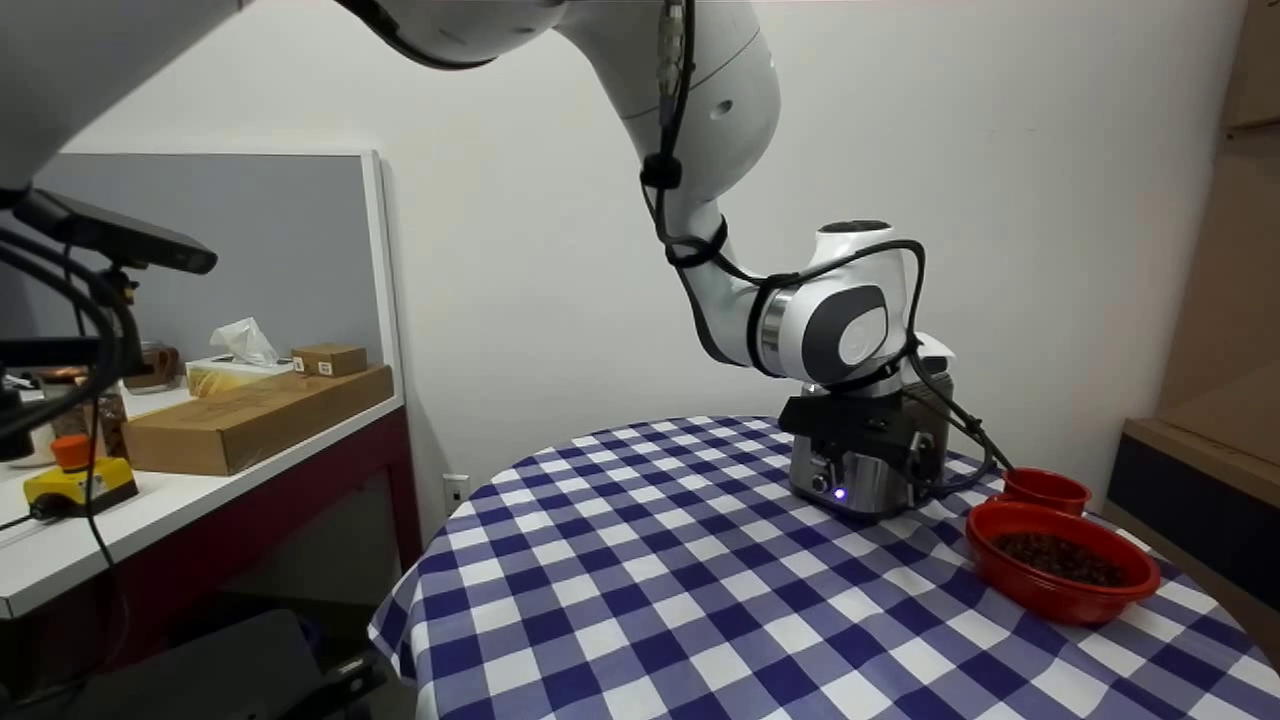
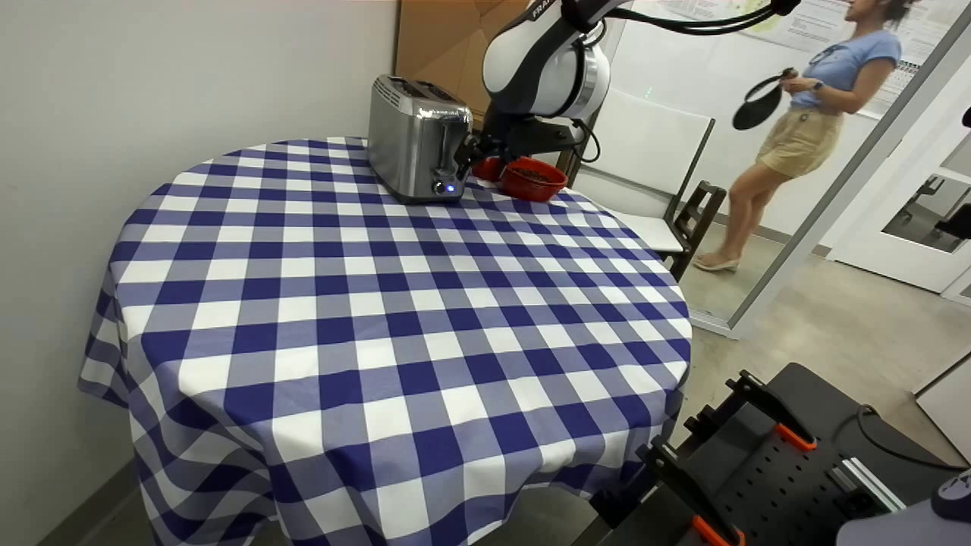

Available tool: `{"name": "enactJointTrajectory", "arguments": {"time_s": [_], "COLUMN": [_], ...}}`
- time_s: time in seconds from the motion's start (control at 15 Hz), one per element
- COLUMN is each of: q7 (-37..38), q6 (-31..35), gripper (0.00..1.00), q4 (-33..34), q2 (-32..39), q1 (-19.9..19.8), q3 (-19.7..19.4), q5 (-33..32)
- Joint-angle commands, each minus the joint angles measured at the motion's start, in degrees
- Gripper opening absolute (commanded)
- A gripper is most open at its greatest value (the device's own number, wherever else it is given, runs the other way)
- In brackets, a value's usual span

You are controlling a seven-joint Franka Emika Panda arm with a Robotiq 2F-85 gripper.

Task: Press the button to push up the toaster lever

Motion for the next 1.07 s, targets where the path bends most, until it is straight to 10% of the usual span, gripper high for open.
{"name": "enactJointTrajectory", "arguments": {"time_s": [0.0,1.0], "q7": [1.79,1.75], "q6": [1.22,1.43], "gripper": [1.0,1.0], "q4": [2.4,2.95], "q2": [2.16,4.06], "q1": [0.21,0.34], "q3": [-0.32,-0.33], "q5": [-1.16,-1.25]}}
